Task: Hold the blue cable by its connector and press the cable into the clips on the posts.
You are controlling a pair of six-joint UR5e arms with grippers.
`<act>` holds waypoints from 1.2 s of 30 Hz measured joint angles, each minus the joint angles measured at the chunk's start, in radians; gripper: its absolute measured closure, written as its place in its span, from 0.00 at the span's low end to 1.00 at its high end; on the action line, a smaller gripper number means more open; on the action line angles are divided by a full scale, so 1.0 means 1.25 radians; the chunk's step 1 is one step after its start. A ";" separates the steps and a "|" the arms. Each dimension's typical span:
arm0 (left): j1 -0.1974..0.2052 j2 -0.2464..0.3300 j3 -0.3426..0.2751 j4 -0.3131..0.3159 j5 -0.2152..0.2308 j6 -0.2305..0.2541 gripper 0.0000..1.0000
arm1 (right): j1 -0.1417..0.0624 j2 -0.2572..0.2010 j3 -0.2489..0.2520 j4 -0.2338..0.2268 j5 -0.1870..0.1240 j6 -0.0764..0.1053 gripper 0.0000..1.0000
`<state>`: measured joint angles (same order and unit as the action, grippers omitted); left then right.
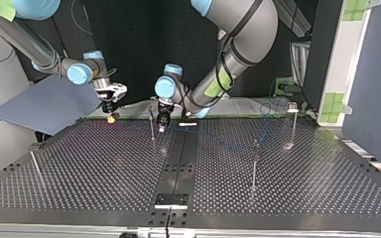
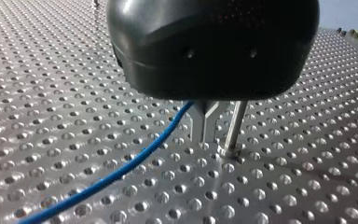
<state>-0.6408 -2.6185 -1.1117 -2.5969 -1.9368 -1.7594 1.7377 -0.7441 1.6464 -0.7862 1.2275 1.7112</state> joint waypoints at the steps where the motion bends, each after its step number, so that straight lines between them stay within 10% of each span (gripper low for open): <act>1: 0.001 0.000 0.000 -0.002 -0.001 0.000 1.00 | 0.000 0.000 -0.004 0.002 0.000 0.000 1.00; 7: 0.003 0.001 0.001 -0.007 -0.003 0.002 0.96 | 0.004 0.000 -0.021 0.014 0.001 0.001 1.00; 17: 0.002 0.001 0.000 -0.050 -0.037 0.059 0.00 | 0.005 0.000 -0.037 0.029 -0.002 0.000 1.00; 36: -0.005 0.004 0.000 -0.161 -0.106 0.179 0.00 | 0.010 0.000 -0.038 0.035 -0.003 0.000 1.00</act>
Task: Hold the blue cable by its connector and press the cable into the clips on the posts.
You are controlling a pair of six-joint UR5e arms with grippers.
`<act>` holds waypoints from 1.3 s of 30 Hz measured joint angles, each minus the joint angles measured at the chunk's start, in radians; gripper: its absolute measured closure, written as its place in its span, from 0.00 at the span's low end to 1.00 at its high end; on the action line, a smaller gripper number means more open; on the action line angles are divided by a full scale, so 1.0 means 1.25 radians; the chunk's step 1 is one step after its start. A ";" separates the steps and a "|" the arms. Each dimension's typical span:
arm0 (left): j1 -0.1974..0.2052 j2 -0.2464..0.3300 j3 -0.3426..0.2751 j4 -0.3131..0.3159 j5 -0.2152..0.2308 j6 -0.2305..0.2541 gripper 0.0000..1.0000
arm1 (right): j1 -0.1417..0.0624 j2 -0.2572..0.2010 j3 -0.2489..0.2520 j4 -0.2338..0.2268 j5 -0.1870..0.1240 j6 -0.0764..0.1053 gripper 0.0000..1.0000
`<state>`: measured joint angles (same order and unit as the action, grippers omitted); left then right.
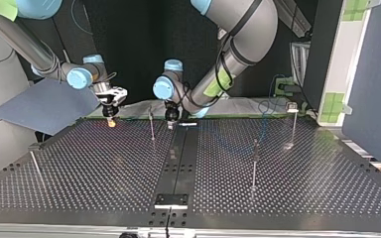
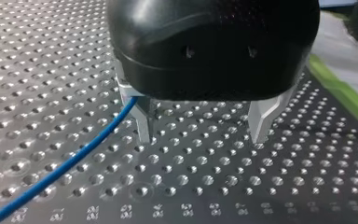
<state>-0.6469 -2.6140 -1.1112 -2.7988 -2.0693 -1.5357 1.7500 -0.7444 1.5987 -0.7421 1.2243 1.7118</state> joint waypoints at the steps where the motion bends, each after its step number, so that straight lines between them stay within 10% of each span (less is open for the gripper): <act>1: 0.000 0.002 0.000 -0.007 0.006 0.001 0.00 | 0.000 0.000 0.000 0.001 0.000 0.000 1.00; 16: -0.013 0.070 -0.029 -0.110 0.054 -0.033 0.00 | -0.005 0.000 0.000 0.013 0.000 0.000 1.00; 39: -0.091 0.105 -0.131 -0.070 0.055 -0.035 0.00 | -0.005 0.000 0.000 0.025 0.000 -0.001 1.00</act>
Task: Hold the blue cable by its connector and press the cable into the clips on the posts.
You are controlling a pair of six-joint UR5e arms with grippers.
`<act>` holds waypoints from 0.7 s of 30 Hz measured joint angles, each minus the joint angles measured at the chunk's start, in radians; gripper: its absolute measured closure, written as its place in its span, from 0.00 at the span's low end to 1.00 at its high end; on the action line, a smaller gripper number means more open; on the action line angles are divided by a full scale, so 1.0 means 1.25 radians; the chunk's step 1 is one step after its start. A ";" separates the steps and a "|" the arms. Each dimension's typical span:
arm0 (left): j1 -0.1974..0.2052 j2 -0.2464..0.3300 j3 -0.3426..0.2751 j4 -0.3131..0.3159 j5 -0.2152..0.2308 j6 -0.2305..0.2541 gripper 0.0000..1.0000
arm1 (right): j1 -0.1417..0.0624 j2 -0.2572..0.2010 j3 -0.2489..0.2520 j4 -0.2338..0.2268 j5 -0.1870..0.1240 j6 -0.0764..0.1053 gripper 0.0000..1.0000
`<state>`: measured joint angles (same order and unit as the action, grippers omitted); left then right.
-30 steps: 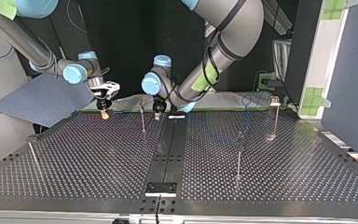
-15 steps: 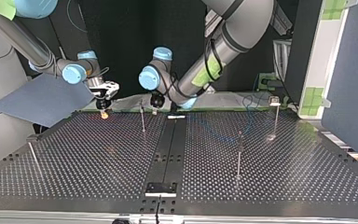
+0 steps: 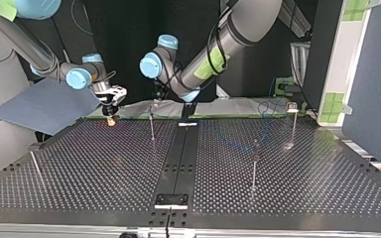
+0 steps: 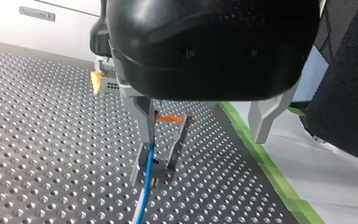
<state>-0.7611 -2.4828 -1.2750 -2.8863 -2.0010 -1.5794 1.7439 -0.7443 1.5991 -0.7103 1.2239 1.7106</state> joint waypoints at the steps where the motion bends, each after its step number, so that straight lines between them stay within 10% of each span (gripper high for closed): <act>1: -0.002 0.000 0.000 0.005 -0.001 0.000 0.00 | 0.000 0.000 0.000 0.001 0.000 0.000 1.00; 21: -0.010 0.000 0.000 0.050 -0.027 -0.007 0.00 | -0.002 0.000 0.000 0.003 0.000 0.004 1.00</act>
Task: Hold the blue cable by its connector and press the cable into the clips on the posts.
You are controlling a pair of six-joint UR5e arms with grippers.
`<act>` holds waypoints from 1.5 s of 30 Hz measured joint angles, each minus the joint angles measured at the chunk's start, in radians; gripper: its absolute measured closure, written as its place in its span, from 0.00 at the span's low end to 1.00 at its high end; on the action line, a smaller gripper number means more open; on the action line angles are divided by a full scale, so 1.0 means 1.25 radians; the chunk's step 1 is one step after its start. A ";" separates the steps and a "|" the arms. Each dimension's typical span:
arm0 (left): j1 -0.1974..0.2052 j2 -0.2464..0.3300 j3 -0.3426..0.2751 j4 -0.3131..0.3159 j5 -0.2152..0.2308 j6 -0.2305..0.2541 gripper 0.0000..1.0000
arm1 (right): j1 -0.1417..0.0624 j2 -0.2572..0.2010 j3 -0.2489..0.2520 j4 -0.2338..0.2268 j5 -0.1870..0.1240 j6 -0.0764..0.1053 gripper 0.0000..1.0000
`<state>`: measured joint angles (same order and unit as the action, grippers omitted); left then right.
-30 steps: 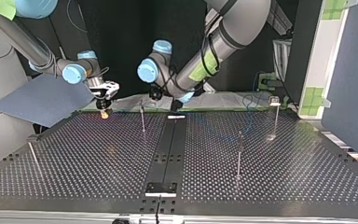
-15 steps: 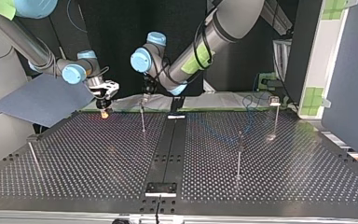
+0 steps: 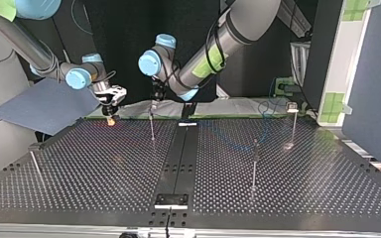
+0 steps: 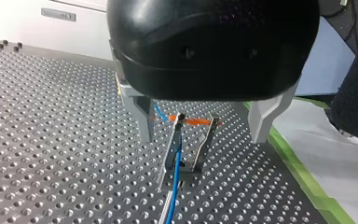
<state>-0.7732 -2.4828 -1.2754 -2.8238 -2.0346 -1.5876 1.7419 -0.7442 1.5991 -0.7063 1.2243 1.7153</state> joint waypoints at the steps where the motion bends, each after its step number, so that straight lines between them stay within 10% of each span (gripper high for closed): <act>1: -0.001 0.000 0.000 0.000 0.000 -0.002 0.00 | 0.000 0.000 0.000 0.000 0.000 0.000 1.00; 30: -0.018 0.004 0.000 0.000 -0.018 -0.022 0.00 | -0.005 0.000 0.000 -0.002 0.000 0.006 1.00; 45: -0.027 0.099 -0.088 0.083 -0.016 -0.053 0.00 | -0.011 0.000 0.000 -0.001 -0.001 0.006 1.00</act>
<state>-0.8069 -2.3588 -1.3859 -2.7201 -2.0540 -1.6533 1.7282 -0.7439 1.5991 -0.7076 1.2227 1.7230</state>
